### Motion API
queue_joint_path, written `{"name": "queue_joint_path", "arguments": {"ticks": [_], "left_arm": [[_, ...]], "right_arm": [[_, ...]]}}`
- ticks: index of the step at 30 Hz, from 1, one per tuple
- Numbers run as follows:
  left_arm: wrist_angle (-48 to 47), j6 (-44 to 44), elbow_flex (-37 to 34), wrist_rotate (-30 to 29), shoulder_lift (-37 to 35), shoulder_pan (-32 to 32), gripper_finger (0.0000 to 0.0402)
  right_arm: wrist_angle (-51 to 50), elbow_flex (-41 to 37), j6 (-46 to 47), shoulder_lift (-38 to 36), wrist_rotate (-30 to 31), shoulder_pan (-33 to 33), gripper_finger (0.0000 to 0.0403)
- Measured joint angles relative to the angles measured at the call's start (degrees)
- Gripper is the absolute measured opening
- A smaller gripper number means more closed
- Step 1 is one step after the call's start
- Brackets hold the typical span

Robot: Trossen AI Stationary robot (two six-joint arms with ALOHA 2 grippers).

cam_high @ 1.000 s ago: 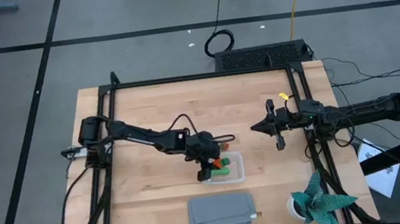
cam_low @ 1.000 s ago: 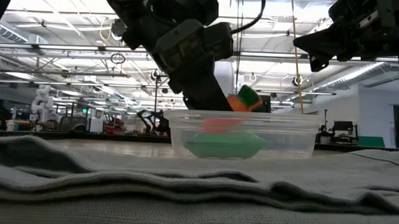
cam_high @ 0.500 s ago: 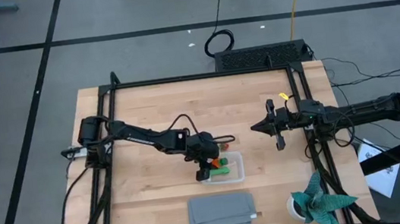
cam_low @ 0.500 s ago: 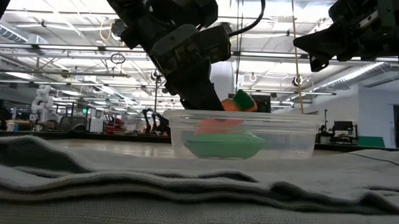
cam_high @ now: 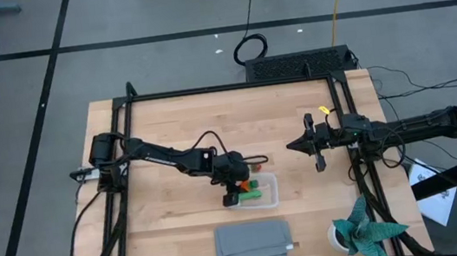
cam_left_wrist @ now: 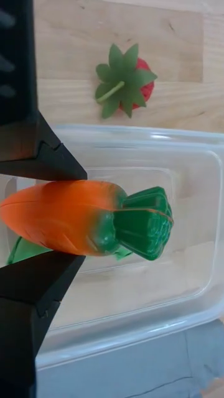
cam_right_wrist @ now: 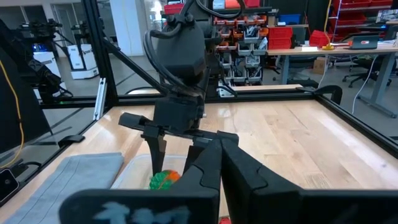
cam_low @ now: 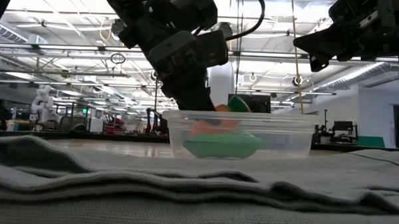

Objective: Pick and placing Produce into tupperware
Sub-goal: Put the carrot into the transparent bin

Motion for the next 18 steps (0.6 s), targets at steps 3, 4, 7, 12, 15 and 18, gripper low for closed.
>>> {"name": "queue_joint_path", "arguments": {"ticks": [3,4,7,12,15,18], "left_arm": [[-0.36,0.48,0.0,0.0,0.0,0.0,0.0168],[-0.31,0.74,0.0,0.0,0.0,0.0,0.0168],[-0.31,1.36,0.0,0.0,0.0,0.0,0.0168],[-0.43,1.49,0.0,0.01,0.0,0.0,0.0168],[-0.47,1.49,0.0,0.15,0.0,0.0,0.0168],[-0.63,2.27,0.0,0.15,0.0,-0.04,0.0168]], "right_arm": [[0.0,0.0,0.0,0.0,0.0,0.0,0.0],[-0.02,0.0,0.0,0.0,0.0,0.0,0.0],[-0.01,0.0,0.0,0.0,0.0,0.0,0.0],[-0.02,0.0,0.0,0.0,0.0,0.0,0.0],[0.0,0.0,0.0,0.0,0.0,0.01,0.0],[-0.02,0.0,0.0,0.0,0.0,0.0,0.0]]}}
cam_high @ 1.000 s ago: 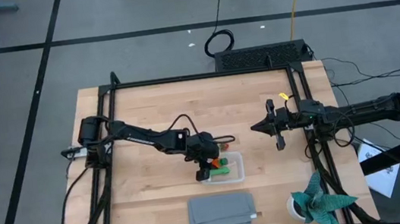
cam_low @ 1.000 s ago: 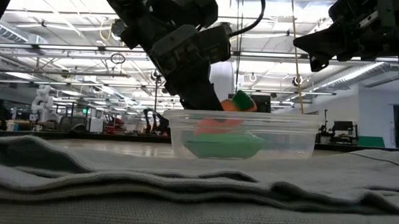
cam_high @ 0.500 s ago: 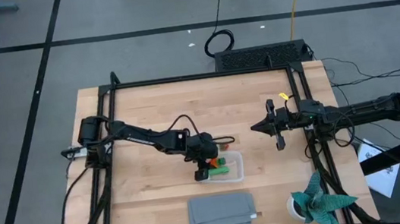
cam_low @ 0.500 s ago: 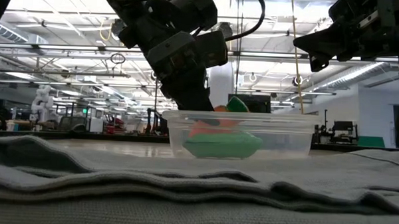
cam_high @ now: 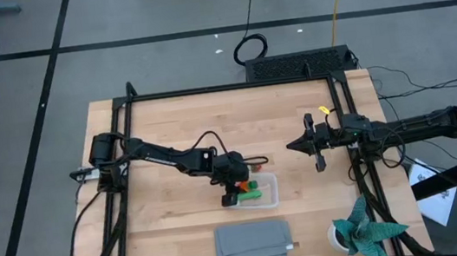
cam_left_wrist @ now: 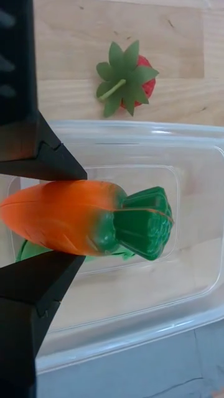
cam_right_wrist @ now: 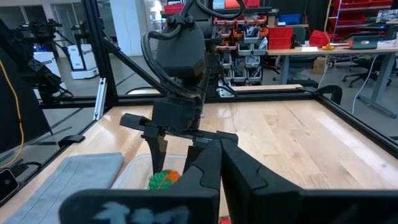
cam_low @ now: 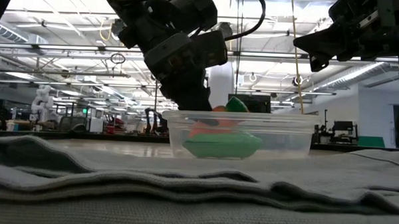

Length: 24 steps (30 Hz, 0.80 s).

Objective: Pick and placing Produce into tupperware
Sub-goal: Put the carrot into the transparent bin

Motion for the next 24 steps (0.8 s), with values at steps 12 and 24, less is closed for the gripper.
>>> {"name": "queue_joint_path", "arguments": {"ticks": [12,24], "left_arm": [[-0.14,7.51,-0.02,-0.11,0.0,-1.62,0.0168],[-0.01,7.66,-0.02,-0.14,-0.02,-1.62,0.0168]], "right_arm": [[0.0,0.0,0.0,0.0,0.0,0.0,0.0],[0.0,0.0,0.0,0.0,0.0,0.0,0.0]]}}
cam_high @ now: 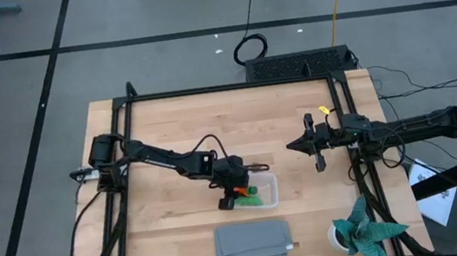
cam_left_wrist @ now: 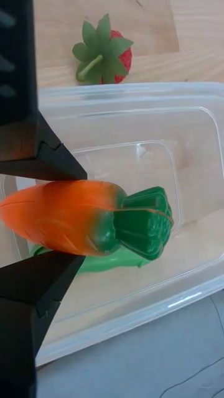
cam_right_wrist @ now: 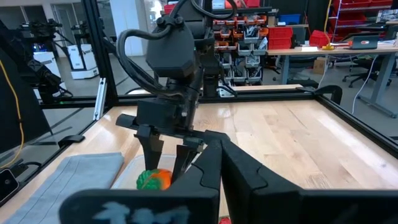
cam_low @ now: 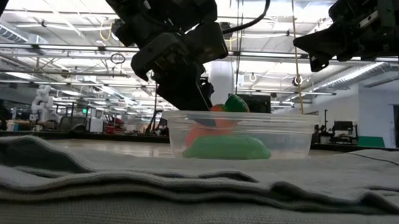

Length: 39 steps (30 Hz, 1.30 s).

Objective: Pick and placing Produce into tupperware
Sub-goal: Put the carrot into the transparent bin, then adjust the transparent bin

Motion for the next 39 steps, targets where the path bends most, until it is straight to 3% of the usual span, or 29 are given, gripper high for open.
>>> {"name": "queue_joint_path", "arguments": {"ticks": [23,32,39], "left_arm": [[0.59,0.11,-0.04,-1.43,1.79,1.09,0.017],[0.87,0.05,-0.04,-1.43,1.79,1.03,0.022],[0.85,0.92,-0.04,-1.43,1.78,1.03,0.0229]], "right_arm": [[0.0,0.0,0.0,0.0,0.0,0.02,0.0],[-0.02,0.0,0.0,0.0,0.0,0.0,0.0],[-0.02,0.0,0.0,0.0,0.0,0.0,0.0]]}}
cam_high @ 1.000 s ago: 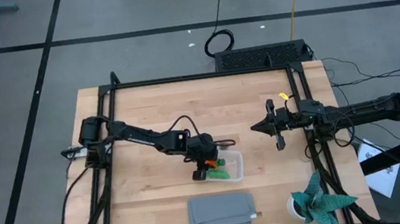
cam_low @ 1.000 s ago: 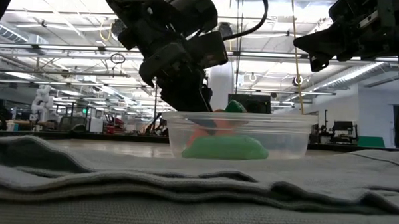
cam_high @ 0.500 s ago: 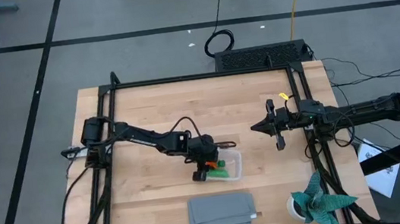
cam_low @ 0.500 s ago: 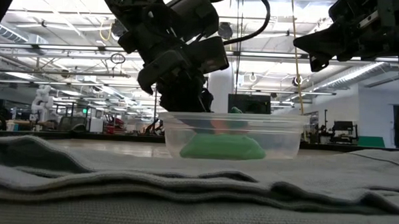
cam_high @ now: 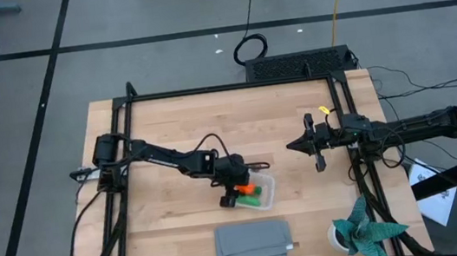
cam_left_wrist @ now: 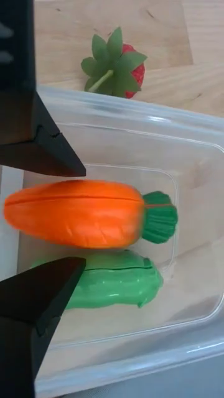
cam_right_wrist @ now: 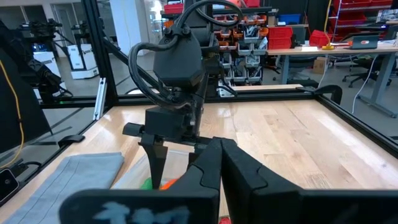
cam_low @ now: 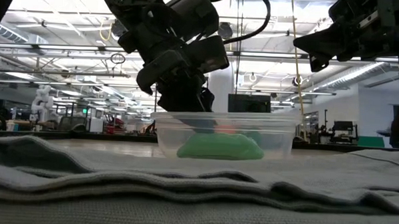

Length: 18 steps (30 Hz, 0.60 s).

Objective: Pick and placing Produce into tupperware
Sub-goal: Adjust the transparent bin

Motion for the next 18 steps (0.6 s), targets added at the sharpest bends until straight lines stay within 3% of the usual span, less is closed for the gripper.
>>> {"name": "queue_joint_path", "arguments": {"ticks": [12,15,18], "left_arm": [[-2.64,3.09,0.08,0.0,-10.41,-0.03,0.0226],[-4.91,1.6,0.09,-0.19,-13.47,0.36,0.0198],[-7.51,1.23,0.09,-2.76,-16.37,0.41,0.0143]], "right_arm": [[-0.11,0.0,0.0,0.0,0.0,0.01,0.0],[-0.13,0.0,0.0,-0.02,-0.02,0.01,0.0],[-0.08,0.0,0.0,-0.01,-0.02,0.03,0.0]]}}
